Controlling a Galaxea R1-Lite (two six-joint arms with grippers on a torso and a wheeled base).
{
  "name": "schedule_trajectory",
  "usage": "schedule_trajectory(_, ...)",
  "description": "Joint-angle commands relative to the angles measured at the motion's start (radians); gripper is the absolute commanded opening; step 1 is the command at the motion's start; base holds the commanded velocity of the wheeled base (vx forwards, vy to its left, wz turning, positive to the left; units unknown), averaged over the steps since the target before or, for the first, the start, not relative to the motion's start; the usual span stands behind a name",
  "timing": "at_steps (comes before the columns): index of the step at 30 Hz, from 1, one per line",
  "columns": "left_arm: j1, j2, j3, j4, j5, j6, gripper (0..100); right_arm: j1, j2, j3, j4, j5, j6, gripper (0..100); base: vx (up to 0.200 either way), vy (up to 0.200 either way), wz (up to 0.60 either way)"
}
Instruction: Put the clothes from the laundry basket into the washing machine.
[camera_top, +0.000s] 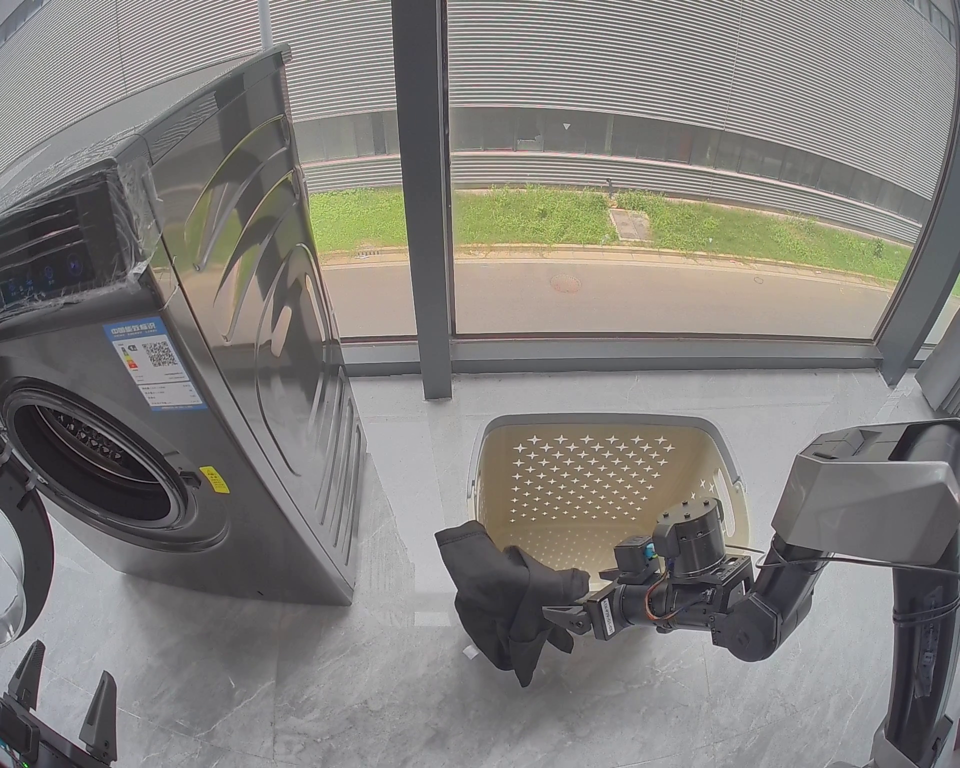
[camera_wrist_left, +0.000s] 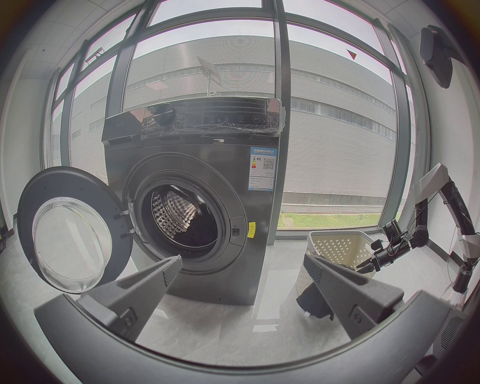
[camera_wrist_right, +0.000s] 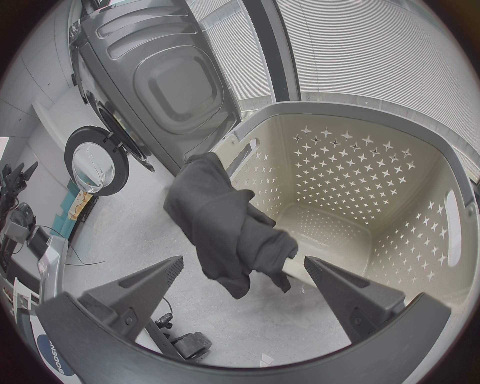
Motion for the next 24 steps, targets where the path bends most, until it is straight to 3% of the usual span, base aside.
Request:
schedule_trajectory(1, 0.000, -0.016, 0.016, 0.000, 0.001, 0.000, 100, 0.002, 0.009, -0.014, -0.001, 0.001, 0.000, 100, 0.000, 0.000, 0.00)
schedule_trajectory(24, 0.000, -0.016, 0.016, 0.000, 0.000, 0.000, 100, -0.004, 0.100, -0.176, 0.000, -0.002, 0.006, 100, 0.000, 0.000, 0.00)
